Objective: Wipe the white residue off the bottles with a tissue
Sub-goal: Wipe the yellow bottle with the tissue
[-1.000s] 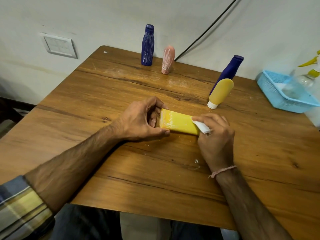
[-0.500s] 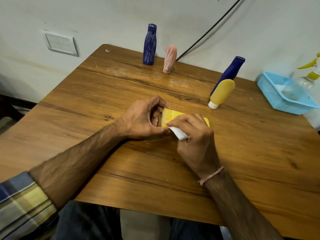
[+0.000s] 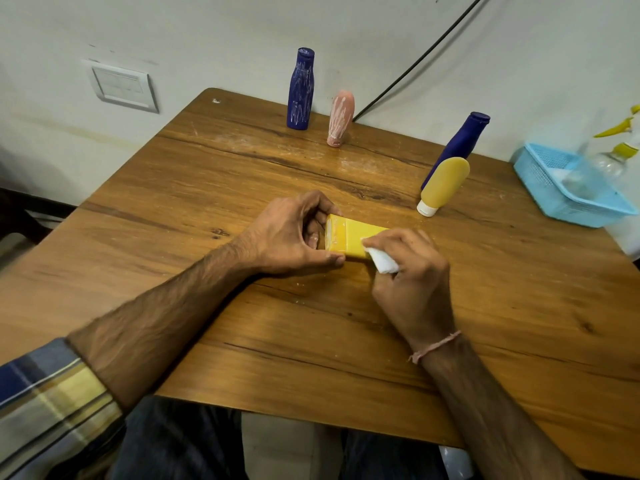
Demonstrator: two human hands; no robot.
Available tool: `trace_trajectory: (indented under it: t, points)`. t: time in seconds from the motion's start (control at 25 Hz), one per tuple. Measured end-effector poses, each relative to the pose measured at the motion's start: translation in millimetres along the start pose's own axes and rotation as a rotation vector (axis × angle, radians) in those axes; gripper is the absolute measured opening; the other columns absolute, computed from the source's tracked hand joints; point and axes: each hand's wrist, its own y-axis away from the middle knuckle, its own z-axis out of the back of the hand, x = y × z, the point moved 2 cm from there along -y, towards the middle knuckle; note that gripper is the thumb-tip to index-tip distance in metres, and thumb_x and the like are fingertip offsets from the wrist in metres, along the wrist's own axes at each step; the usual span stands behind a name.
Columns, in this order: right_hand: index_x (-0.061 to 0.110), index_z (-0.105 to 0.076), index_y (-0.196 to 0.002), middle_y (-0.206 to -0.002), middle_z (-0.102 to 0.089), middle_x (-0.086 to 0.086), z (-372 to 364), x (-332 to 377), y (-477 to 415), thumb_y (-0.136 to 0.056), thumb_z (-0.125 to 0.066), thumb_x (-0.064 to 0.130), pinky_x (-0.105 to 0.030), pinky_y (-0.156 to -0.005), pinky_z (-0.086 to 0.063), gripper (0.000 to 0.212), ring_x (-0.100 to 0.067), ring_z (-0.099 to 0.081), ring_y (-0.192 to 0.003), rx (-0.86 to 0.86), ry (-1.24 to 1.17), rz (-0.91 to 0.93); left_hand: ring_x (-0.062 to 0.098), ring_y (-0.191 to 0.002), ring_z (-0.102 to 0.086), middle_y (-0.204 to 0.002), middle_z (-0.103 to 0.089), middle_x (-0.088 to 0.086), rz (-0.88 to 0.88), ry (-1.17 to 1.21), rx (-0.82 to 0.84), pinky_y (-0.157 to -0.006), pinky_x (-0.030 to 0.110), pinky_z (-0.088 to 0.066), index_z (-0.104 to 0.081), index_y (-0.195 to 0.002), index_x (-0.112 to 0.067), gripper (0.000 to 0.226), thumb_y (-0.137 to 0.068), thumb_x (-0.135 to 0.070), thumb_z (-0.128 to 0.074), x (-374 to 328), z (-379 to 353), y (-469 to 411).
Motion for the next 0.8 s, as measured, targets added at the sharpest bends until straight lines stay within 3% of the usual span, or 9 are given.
trace_trajectory:
  t: [0.08,0.2,0.36,0.52,0.68,0.8]
  points:
    - [0.004,-0.076,-0.108,-0.104,-0.071,-0.011,-6.1,11.3,1.9,-0.074,-0.065,-0.015,-0.039,-0.081,-0.057,0.040,-0.025,-0.062,-0.100,-0.019,0.003,-0.044,0.017,-0.070,-0.067,-0.094,-0.068,0.000,-0.003,-0.011,-0.008,-0.063,0.025,-0.058,-0.060,-0.120,-0.014,0.063,-0.069,-0.033,-0.092,0.7,-0.4,0.1]
    - [0.004,-0.075,-0.111,-0.105,-0.070,-0.011,-11.2,25.4,12.6,-0.078,-0.065,-0.012,-0.031,-0.084,-0.054,0.038,-0.024,-0.062,-0.102,0.063,-0.054,0.123,0.013,-0.067,-0.066,-0.093,-0.067,-0.001,-0.028,-0.010,-0.018,-0.065,0.029,-0.060,-0.060,-0.119,-0.015,0.066,-0.068,-0.046,-0.086,1.9,-1.1,1.0]
    - [0.005,-0.075,-0.111,-0.106,-0.070,-0.011,-7.0,8.5,5.0,-0.079,-0.067,-0.012,-0.039,-0.082,-0.057,0.037,-0.026,-0.062,-0.102,-0.002,0.017,-0.037,0.012,-0.070,-0.067,-0.088,-0.068,-0.001,0.008,-0.038,-0.012,-0.066,0.026,-0.059,-0.059,-0.118,-0.016,0.062,-0.068,-0.031,-0.093,1.9,-0.8,0.1]
    - [0.002,-0.075,-0.112,-0.108,-0.071,-0.012,-14.7,27.9,11.1,-0.081,-0.070,-0.010,-0.033,-0.084,-0.054,0.034,-0.026,-0.062,-0.102,0.091,-0.036,0.167,0.011,-0.069,-0.066,-0.088,-0.066,-0.003,-0.032,-0.044,-0.008,-0.066,0.031,-0.061,-0.059,-0.115,-0.015,0.058,-0.069,-0.026,-0.092,1.6,-2.2,1.0]
    - [0.003,-0.074,-0.114,-0.107,-0.071,-0.011,-15.6,20.4,-9.9,-0.083,-0.063,-0.014,-0.034,-0.085,-0.055,0.037,-0.025,-0.061,-0.104,-0.021,0.045,-0.055,0.010,-0.070,-0.066,-0.082,-0.067,-0.004,-0.020,-0.083,-0.007,-0.066,0.025,-0.058,-0.058,-0.113,-0.018,0.060,-0.066,-0.028,-0.094,-0.8,-3.0,1.6]
    - [0.001,-0.073,-0.116,-0.110,-0.071,-0.011,-25.6,42.1,-17.7,-0.082,-0.060,-0.014,-0.030,-0.089,-0.052,0.039,-0.025,-0.060,-0.106,0.037,0.011,0.033,0.013,-0.066,-0.067,-0.075,-0.067,-0.002,-0.041,-0.074,-0.016,-0.064,0.032,-0.059,-0.058,-0.109,-0.015,0.052,-0.069,-0.025,-0.091,-3.1,-4.5,2.6]
